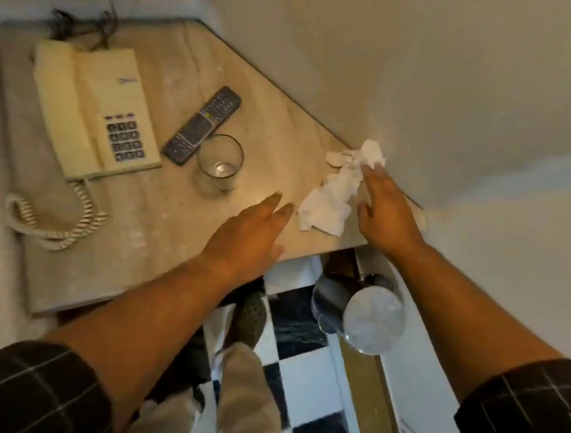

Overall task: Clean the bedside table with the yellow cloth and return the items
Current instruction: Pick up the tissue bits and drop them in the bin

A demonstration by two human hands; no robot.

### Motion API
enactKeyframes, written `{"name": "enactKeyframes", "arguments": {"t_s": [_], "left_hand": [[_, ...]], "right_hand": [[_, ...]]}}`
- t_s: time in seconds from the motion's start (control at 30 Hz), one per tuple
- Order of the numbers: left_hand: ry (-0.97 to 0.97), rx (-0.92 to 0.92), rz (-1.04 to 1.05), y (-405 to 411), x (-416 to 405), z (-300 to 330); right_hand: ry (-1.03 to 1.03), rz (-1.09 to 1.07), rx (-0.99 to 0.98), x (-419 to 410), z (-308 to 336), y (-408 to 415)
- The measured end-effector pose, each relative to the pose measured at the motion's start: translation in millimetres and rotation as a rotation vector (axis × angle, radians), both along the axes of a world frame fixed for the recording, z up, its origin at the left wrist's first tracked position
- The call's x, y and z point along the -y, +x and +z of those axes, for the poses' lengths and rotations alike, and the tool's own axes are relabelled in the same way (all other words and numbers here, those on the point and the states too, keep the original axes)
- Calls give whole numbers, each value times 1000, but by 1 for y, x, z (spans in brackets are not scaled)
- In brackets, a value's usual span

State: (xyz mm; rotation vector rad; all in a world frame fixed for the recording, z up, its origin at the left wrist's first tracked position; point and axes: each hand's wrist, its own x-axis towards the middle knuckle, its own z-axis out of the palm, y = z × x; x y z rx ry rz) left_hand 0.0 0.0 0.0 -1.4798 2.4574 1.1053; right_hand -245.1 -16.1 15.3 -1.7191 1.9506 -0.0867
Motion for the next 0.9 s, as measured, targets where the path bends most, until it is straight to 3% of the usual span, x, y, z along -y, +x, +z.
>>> {"name": "enactKeyframes", "arguments": {"t_s": [0.23,0.37,0.5,0.67,0.8,0.9], "left_hand": [[-306,166,-399,-90,50,-78],[-412,245,-495,-106,62,-88],[-442,283,-419,-78,60,-84],[-256,279,-206,-46,60,-75],[-204,188,35,-46,61,-72],[-222,176,78,-50,58,-72]], "right_hand": [[9,328,-255,48,-63,-36],[85,490,-323,58,-80,-49],[37,416,-278,54,-89,-53],[-43,333,-306,52,-92,-36],[-25,427,-385,48,-92,-19],[-26,448,-399,52,-93,-8]]}}
